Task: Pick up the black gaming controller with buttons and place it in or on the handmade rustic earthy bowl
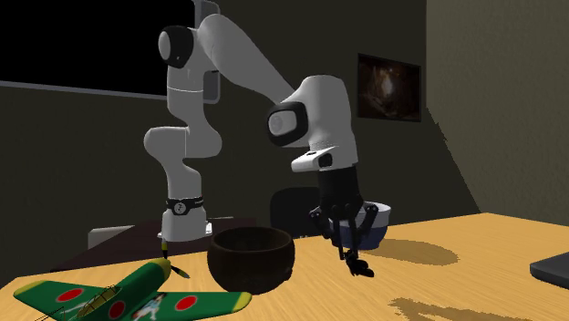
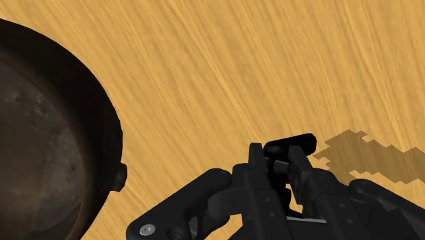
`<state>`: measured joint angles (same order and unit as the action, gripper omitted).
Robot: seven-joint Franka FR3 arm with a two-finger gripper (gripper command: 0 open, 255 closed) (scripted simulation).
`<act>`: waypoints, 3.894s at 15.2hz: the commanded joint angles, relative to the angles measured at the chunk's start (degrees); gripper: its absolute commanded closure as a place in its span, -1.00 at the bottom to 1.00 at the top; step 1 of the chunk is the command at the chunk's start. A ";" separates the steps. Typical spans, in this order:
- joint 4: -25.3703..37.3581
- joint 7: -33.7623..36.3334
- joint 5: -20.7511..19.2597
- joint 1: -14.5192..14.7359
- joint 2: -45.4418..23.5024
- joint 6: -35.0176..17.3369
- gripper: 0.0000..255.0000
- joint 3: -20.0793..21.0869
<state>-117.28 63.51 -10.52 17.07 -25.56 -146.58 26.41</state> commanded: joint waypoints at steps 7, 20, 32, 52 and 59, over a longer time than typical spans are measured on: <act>0.69 -1.73 2.95 -1.69 4.49 4.90 1.00 2.06; 3.43 -4.00 7.19 -3.50 10.79 13.30 1.00 4.21; -16.31 -20.62 22.56 -10.09 31.45 12.66 1.00 2.98; -30.58 -29.57 27.20 -10.72 32.30 0.12 1.00 0.29; -30.58 -29.57 27.19 -10.71 32.30 0.12 1.00 0.28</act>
<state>-147.86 33.93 16.67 6.36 6.74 -146.44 26.68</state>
